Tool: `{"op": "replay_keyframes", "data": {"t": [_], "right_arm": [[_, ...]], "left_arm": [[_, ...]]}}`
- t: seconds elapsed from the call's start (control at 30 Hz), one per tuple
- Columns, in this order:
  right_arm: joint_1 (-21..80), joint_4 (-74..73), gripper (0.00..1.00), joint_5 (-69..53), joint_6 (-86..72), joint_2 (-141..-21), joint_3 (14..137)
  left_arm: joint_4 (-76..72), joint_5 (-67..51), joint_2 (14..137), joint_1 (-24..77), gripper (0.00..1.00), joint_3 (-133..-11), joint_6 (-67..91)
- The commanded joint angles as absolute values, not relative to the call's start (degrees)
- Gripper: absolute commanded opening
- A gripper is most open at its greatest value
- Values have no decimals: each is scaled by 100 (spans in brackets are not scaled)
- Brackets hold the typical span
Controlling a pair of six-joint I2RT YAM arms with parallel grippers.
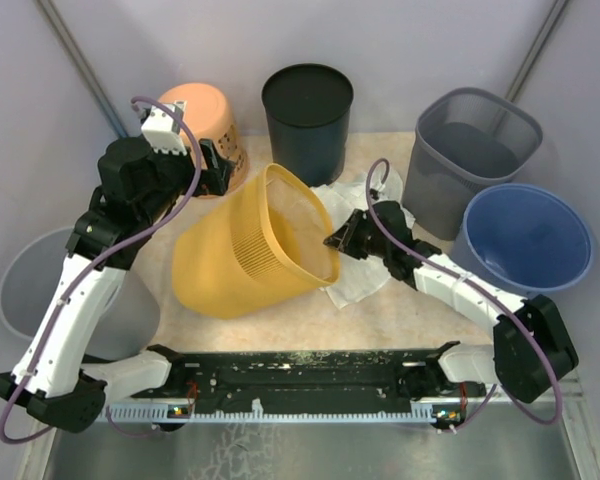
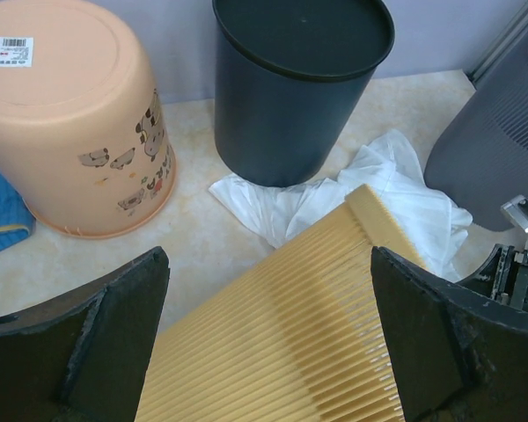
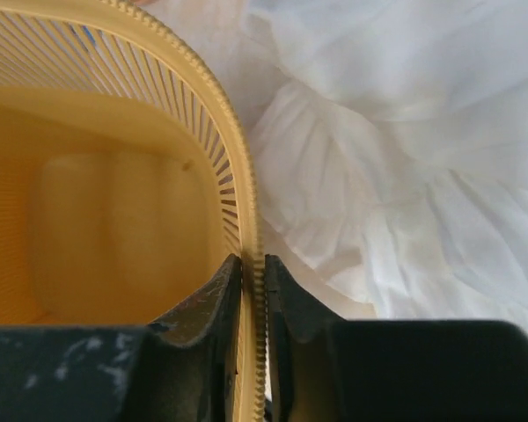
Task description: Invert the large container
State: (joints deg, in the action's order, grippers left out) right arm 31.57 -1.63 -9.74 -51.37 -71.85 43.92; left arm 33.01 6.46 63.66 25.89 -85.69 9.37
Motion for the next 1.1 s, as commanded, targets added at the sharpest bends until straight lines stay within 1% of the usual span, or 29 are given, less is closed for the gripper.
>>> {"op": "replay_keyframes", "data": {"t": [0.0, 0.03, 0.07, 0.13, 0.17, 0.3, 0.5, 0.67, 0.77, 0.87, 0.97, 1.07], "right_arm": [[3270, 29, 34, -435, -5015, -7079, 4291], [3270, -165, 46, -339, -4890, -7031, 4300], [3270, -442, 54, -236, -4768, -6965, 4318], [3270, -919, 65, -1, -4544, -6797, 4420], [3270, -1165, 67, 146, -4407, -6698, 4497], [3225, -2183, 70, 713, -3903, -6236, 4909], [3045, -3570, 70, 1155, -3324, -5821, 5604], [2888, -4981, 73, 1663, -2970, -5545, 6297], [2848, -5340, 73, 1806, -2880, -5404, 6665], [2849, -5252, 73, 1312, -2896, -5217, 6901], [2848, -4600, 73, 176, -3064, -4921, 6798], [2848, -3673, 73, -1061, -3325, -4680, 6387]], "left_arm": [[3271, 535, 6429, 2576, 100, -8535, 937], [3276, 492, 6459, 2576, 100, -8497, 948], [3274, 457, 6486, 2581, 100, -8469, 961], [3275, 398, 6536, 2576, 100, -8425, 975], [3278, 379, 6557, 2575, 100, -8412, 980], [3333, 218, 6653, 2577, 100, -8438, 1031], [3625, -286, 6708, 2576, 100, -8380, 1212], [4150, -314, 6588, 2580, 100, -8238, 1339], [4394, -271, 6517, 2583, 99, -8060, 1528], [4884, 16, 6543, 2562, 99, -7927, 1892], [5253, 79, 6495, 2408, 100, -7808, 2082], [5385, -277, 6310, 2051, 99, -7639, 2215]]}}
